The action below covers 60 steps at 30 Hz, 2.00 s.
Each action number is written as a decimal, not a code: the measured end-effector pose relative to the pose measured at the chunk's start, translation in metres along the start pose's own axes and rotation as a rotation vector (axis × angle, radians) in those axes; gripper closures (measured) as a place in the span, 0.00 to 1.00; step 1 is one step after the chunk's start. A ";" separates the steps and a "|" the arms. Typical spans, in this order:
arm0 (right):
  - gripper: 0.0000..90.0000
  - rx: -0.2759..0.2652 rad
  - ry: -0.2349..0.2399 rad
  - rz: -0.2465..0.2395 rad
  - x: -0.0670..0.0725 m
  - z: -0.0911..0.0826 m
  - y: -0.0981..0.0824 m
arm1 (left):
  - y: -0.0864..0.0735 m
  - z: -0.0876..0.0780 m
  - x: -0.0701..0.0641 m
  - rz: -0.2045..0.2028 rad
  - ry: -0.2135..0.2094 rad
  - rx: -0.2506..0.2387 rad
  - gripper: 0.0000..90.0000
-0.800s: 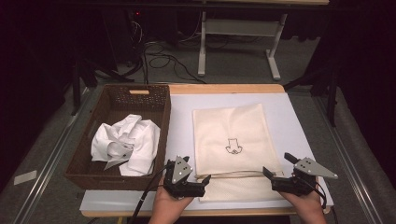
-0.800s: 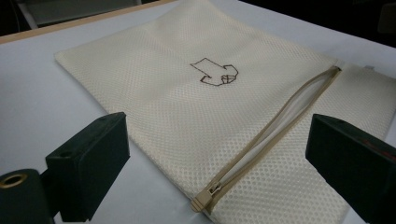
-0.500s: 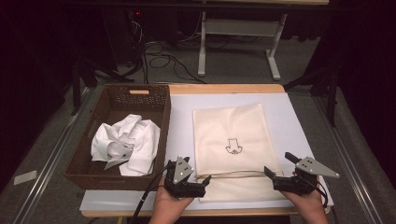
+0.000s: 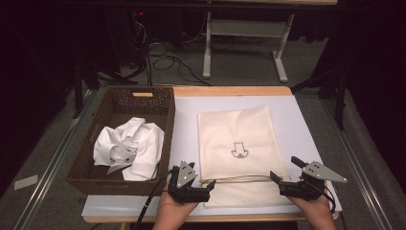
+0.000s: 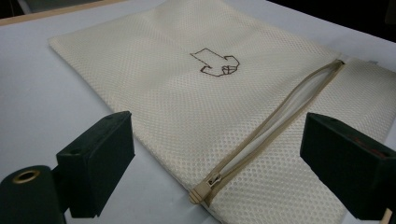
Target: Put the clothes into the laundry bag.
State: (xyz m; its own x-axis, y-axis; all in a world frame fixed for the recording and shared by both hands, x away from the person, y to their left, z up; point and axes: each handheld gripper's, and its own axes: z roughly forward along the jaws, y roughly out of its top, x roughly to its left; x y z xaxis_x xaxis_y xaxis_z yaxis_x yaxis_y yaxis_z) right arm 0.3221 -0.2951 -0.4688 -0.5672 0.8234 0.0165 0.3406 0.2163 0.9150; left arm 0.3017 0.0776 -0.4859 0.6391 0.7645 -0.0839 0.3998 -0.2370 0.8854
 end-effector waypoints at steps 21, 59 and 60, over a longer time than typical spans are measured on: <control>0.09 0.042 -0.007 0.011 -0.011 0.005 -0.005 | -0.009 0.007 -0.003 -0.010 -0.017 0.100 0.22; 0.13 0.047 0.006 0.011 -0.010 0.005 -0.006 | -0.026 0.019 0.009 -0.002 0.044 0.201 0.89; 0.14 0.051 0.005 0.016 -0.010 0.005 -0.006 | -0.026 0.019 0.009 0.000 0.050 0.202 0.89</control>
State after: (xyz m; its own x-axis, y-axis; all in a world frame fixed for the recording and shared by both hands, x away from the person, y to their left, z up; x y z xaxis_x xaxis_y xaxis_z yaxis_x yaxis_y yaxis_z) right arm 0.3292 -0.3025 -0.4764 -0.5653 0.8242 0.0332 0.3870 0.2294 0.8931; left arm 0.3098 0.0793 -0.5189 0.6076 0.7923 -0.0563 0.5265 -0.3487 0.7753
